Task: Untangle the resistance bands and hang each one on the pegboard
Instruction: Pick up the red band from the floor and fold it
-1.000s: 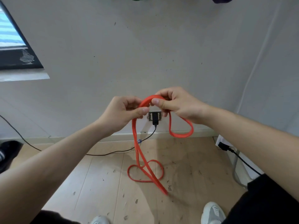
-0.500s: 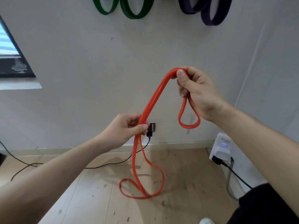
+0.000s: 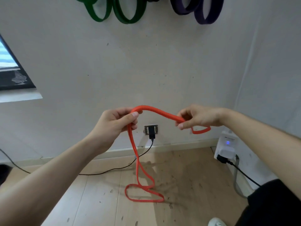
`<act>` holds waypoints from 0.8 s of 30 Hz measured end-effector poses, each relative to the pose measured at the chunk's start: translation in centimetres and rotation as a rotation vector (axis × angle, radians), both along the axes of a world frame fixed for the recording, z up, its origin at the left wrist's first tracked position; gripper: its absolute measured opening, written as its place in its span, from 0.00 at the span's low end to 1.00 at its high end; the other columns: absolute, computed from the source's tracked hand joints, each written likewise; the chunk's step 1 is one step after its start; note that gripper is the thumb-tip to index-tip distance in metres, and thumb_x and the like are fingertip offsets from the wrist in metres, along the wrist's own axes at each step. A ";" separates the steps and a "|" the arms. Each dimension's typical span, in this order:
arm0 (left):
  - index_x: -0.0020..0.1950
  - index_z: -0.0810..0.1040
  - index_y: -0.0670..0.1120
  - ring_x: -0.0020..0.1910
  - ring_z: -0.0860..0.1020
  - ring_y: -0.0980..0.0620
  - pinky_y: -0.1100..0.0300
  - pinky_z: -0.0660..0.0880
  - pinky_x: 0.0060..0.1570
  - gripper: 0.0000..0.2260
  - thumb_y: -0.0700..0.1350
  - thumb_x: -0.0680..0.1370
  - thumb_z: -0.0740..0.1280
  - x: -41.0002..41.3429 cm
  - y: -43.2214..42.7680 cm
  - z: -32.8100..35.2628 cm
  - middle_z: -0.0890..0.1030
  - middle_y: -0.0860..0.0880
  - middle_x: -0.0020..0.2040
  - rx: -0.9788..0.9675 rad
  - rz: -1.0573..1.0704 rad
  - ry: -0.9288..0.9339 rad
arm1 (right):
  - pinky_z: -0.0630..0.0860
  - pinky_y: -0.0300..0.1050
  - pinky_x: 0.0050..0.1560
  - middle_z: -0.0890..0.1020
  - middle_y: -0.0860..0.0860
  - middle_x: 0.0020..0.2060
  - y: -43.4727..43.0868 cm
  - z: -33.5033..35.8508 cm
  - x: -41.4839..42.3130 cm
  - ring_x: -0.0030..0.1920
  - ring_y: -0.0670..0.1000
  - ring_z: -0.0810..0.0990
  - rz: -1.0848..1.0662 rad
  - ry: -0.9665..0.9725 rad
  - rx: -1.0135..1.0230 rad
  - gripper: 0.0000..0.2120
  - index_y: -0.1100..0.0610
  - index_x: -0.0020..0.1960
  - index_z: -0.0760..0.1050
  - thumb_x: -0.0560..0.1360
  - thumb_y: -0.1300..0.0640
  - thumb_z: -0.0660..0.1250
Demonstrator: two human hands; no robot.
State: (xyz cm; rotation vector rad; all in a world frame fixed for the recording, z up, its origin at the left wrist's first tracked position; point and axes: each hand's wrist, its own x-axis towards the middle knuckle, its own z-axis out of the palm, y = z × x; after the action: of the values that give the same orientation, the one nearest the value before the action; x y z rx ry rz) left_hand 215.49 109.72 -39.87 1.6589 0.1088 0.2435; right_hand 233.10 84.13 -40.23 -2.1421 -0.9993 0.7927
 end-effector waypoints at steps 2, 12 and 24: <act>0.55 0.84 0.42 0.37 0.78 0.51 0.61 0.80 0.46 0.08 0.41 0.80 0.67 0.2 -0.4 0.0 0.79 0.49 0.36 0.028 -0.012 -0.012 | 0.74 0.35 0.48 0.84 0.49 0.43 1.3 -0.7 -1.1 0.45 0.44 0.81 0.040 -0.002 -0.021 0.06 0.58 0.51 0.81 0.75 0.60 0.73; 0.54 0.82 0.42 0.37 0.78 0.52 0.60 0.79 0.43 0.06 0.41 0.81 0.67 0.1 -0.5 -0.4 0.79 0.53 0.35 0.285 -0.034 -0.051 | 0.78 0.61 0.58 0.83 0.61 0.45 7.1 0.7 -6.2 0.47 0.57 0.83 0.013 0.122 0.376 0.16 0.59 0.54 0.81 0.75 0.47 0.72; 0.52 0.79 0.37 0.49 0.84 0.43 0.51 0.80 0.56 0.05 0.39 0.81 0.67 -0.1 -0.1 -2.0 0.85 0.41 0.44 0.443 -0.141 0.004 | 0.74 0.41 0.35 0.77 0.41 0.27 6.0 4.4 -6.5 0.27 0.45 0.72 -0.339 -0.053 0.892 0.10 0.55 0.42 0.74 0.82 0.58 0.62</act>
State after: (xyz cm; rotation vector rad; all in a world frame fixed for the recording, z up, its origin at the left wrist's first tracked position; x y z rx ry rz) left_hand 215.35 109.60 -41.82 2.0975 -0.0657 0.1636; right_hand 226.65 90.14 -35.85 -1.4774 -0.7700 0.0712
